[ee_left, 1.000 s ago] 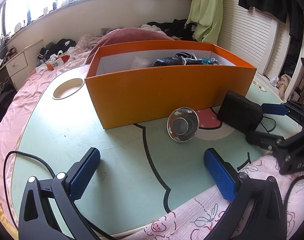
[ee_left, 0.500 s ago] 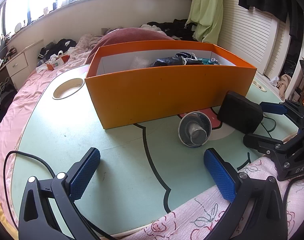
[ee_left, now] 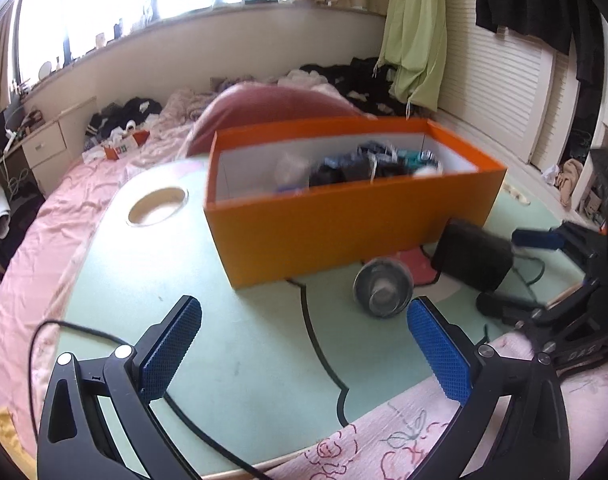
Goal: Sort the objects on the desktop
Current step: 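Reach the left gripper into the box and grasp the black lace bag, then carry the black bag out with the left gripper and release it on the table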
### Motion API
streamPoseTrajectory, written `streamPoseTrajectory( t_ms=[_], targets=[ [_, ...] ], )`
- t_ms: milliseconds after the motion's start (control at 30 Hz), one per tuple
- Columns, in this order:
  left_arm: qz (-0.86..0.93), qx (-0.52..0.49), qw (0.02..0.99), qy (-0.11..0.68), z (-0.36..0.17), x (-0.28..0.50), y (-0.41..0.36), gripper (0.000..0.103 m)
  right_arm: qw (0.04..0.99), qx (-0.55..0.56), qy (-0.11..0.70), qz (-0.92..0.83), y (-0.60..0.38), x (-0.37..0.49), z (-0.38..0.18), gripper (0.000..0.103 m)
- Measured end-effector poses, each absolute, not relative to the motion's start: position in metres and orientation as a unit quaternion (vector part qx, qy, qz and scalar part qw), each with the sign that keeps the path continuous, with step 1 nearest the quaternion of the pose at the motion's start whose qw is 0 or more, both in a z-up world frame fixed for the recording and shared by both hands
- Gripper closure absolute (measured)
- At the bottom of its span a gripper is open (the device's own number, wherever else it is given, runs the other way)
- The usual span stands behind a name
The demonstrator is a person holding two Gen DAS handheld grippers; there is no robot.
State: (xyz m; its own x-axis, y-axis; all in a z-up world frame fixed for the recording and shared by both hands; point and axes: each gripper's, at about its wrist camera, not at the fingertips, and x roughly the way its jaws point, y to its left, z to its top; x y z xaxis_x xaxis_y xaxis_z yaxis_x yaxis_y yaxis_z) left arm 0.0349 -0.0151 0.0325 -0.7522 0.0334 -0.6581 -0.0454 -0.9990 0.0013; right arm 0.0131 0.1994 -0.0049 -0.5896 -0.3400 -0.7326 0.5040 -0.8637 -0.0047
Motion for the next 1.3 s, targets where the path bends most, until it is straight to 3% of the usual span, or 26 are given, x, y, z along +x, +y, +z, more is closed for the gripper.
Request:
streamPoseTrajectory(
  t_ms=[167, 233, 400, 700, 967, 1000, 1033, 1100, 1300],
  targets=[
    [0.948, -0.310, 0.072, -0.007, 0.085, 0.027, -0.016, 0.006, 0.239, 0.385, 0.106, -0.885, 0.199, 0.013, -0.005, 0.000],
    [0.942, -0.319, 0.099, -0.021, 0.101, 0.010, -0.013, 0.022, 0.239, 0.385, 0.106, -0.885, 0.200, 0.013, -0.005, 0.000],
    [0.911, -0.391, 0.125, -0.040, 0.109, -0.046, -0.001, 0.044, 0.239, 0.385, 0.106, -0.885, 0.200, 0.013, -0.005, 0.000],
    [0.863, -0.488, 0.107, -0.068, 0.065, -0.117, 0.015, 0.044, 0.239, 0.385, 0.106, -0.885, 0.200, 0.013, -0.005, 0.000],
    [0.859, -0.505, 0.087, 0.019, 0.040, -0.126, 0.044, 0.034, 0.239, 0.385, 0.105, -0.885, 0.200, 0.013, -0.005, 0.000],
    [0.861, -0.500, 0.091, 0.019, 0.040, -0.125, 0.044, 0.038, 0.239, 0.385, 0.105, -0.885, 0.200, 0.013, -0.006, 0.000],
    [0.861, -0.499, 0.095, 0.021, 0.042, -0.124, 0.043, 0.053, 0.239, 0.385, 0.105, -0.885, 0.200, 0.013, -0.005, 0.000],
    [0.865, -0.493, 0.090, 0.023, 0.049, -0.120, 0.038, 0.064, 0.239, 0.385, 0.105, -0.885, 0.199, 0.013, -0.005, 0.000],
    [0.901, -0.414, 0.125, -0.024, 0.102, -0.087, 0.017, 0.068, 0.239, 0.385, 0.105, -0.885, 0.200, 0.013, -0.005, 0.000]
  ],
)
